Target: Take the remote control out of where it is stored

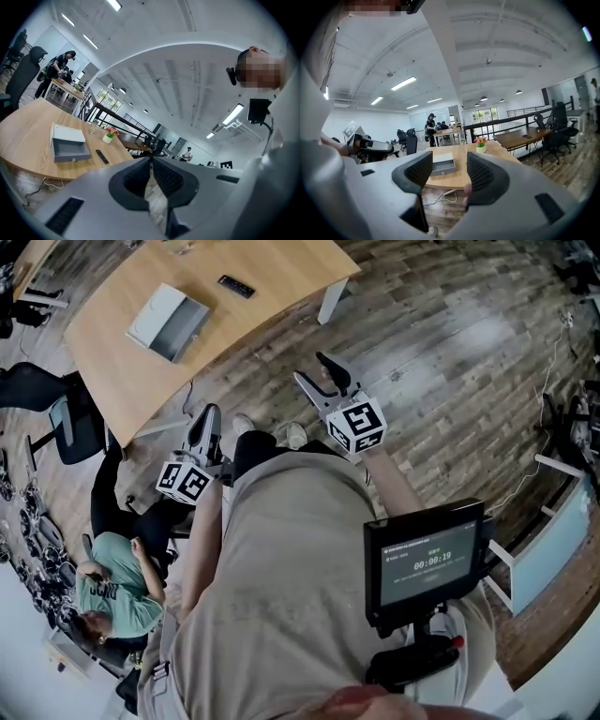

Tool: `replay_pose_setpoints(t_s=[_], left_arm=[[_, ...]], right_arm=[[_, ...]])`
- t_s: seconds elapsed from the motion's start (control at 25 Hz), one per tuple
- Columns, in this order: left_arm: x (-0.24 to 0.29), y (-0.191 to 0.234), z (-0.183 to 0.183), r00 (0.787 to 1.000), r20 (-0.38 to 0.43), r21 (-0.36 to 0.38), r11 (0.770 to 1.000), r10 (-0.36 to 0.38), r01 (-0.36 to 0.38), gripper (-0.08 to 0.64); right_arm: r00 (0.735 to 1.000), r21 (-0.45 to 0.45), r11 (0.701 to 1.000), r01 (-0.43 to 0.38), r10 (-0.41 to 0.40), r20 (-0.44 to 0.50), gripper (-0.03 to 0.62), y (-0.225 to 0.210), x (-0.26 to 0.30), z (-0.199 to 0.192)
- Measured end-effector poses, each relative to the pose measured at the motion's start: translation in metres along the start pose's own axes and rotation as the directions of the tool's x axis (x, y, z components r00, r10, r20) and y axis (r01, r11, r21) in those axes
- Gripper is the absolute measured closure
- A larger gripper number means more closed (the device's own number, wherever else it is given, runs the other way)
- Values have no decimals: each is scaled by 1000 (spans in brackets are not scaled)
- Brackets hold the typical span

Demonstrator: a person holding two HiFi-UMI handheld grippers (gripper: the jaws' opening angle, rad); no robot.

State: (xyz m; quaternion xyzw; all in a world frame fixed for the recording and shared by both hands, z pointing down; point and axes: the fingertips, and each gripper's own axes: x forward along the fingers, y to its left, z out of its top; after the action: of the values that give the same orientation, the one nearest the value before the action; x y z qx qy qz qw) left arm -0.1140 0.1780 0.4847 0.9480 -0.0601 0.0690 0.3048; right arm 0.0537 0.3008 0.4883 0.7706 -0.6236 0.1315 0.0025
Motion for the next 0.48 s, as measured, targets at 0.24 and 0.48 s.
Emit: replay_pose_setpoints(t_s=[0.24,0.48], left_arm=[[-7,14,-20,999,-24,-19,999,26,-27,554],[-3,24,-32,998,-56,-27,999,31,-33,554]], right_arm=[[1000,87,996,12,-10,-25,356,2,-2,-23],[998,143,989,21,-13,-54,355,5,0,-37]])
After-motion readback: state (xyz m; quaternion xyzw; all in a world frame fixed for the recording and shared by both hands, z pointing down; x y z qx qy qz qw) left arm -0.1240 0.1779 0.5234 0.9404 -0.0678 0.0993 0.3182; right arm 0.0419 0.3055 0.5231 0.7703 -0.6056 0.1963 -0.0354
